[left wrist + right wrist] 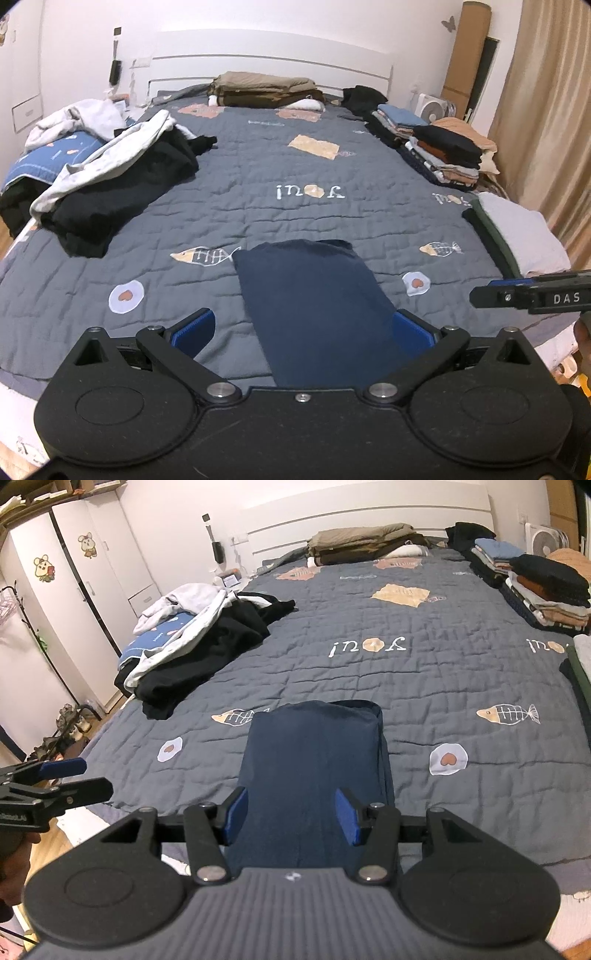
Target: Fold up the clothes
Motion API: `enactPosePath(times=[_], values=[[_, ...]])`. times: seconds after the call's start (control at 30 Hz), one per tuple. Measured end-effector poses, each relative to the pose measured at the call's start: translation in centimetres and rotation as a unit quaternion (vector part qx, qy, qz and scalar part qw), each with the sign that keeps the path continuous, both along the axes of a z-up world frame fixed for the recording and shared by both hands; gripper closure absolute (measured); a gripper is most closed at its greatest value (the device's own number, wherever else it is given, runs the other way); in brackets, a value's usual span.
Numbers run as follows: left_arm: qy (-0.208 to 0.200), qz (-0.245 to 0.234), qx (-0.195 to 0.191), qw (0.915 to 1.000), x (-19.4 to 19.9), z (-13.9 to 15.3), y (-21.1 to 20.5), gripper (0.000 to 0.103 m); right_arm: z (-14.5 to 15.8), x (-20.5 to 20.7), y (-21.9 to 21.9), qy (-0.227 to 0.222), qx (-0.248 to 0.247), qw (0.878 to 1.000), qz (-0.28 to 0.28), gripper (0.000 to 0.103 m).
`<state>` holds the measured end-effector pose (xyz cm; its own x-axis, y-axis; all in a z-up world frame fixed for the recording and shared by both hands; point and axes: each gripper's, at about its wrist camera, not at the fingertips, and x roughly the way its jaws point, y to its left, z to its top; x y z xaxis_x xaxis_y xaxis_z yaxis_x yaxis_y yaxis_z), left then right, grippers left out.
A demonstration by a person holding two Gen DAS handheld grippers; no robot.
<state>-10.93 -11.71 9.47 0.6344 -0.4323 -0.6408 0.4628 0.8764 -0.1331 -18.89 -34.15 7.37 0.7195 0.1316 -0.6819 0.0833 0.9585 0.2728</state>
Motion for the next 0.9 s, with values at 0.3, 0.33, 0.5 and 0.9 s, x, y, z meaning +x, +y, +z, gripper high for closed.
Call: enactPosePath(times=[0.3,0.33,0.5,0.9], values=[[-0.007,-0.009,0.011,0.9999,-0.4,0.6,-1.7,0.0,1.0,-2.5,-0.9,0.007,-0.006,1.0,-0.007,0.051],[-0.008,-0.01,0.014,0.9998,-0.4,0.6,-1.9,0.0,1.0,-2.9,-1.1,0.008,-0.006,1.0,-0.007,0.051],[-0.003,-0.005,0.033,0.9994,-0.6,0.6,-2.9,0.0,1.0,-4.2,-1.7,0.015,-0.005,1.0,-0.002,0.051],[0.002,-0.01,0.039,0.9992,1.0,0.0,-2.8,0.0,0.1,-2.2,-2.5,0.011,0.016,1.0,-0.002,0.051]])
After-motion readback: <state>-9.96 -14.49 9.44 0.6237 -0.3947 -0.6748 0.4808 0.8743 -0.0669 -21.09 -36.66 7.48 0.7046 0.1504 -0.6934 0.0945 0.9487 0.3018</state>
